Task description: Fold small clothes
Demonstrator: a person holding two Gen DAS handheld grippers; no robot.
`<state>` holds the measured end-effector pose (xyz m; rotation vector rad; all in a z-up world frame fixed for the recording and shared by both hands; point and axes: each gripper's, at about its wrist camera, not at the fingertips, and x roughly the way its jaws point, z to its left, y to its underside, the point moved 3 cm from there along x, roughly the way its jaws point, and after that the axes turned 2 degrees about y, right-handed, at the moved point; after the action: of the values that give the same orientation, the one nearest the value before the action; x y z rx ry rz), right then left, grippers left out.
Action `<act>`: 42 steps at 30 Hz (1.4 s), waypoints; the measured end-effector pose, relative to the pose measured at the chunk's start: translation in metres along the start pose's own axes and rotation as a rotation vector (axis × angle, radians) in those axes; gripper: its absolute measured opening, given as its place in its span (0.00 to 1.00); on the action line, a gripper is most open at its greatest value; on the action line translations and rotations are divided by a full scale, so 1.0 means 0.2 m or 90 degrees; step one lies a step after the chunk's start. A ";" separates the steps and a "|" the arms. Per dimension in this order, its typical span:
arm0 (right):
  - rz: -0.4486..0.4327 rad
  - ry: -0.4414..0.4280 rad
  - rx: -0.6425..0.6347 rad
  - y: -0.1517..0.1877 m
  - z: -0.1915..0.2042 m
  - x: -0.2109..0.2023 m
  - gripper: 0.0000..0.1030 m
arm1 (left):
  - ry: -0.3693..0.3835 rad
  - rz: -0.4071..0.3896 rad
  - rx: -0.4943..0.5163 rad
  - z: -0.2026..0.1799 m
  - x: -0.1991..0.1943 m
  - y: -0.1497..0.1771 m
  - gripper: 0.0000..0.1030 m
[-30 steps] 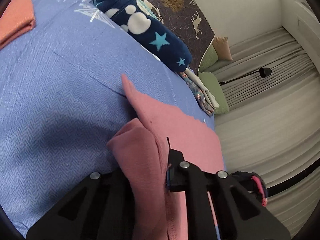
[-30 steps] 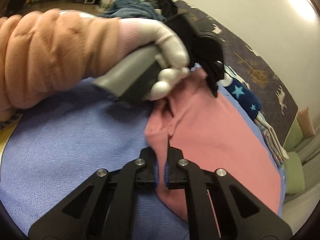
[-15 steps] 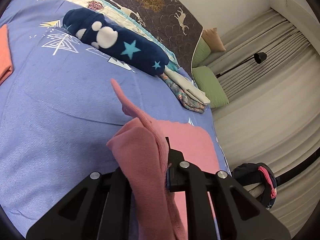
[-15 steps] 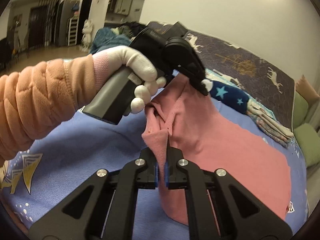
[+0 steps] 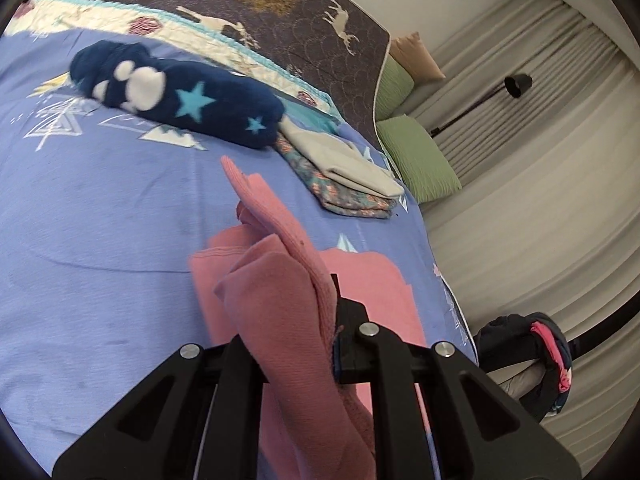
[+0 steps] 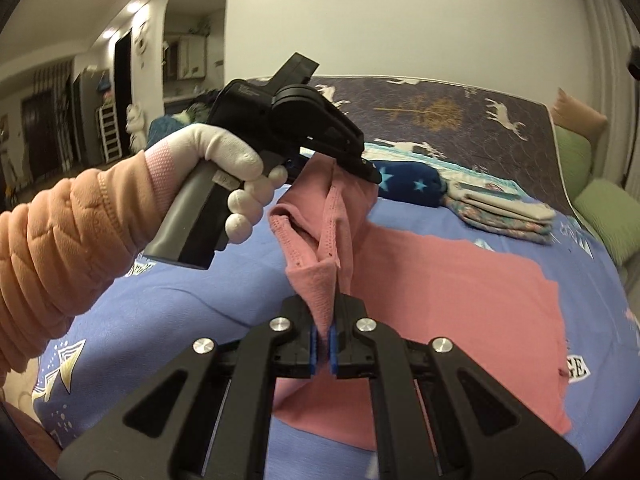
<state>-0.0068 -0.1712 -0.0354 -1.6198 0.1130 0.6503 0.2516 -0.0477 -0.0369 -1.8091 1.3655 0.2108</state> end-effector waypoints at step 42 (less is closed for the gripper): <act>0.098 -0.040 0.455 0.61 -1.10 -0.17 0.21 | -0.213 0.011 0.303 -0.92 0.52 0.22 0.69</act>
<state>-0.0121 -0.4086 -0.1239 -0.9060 0.3817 0.6773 0.1931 -0.2527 -0.0017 -1.2993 1.0821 0.1712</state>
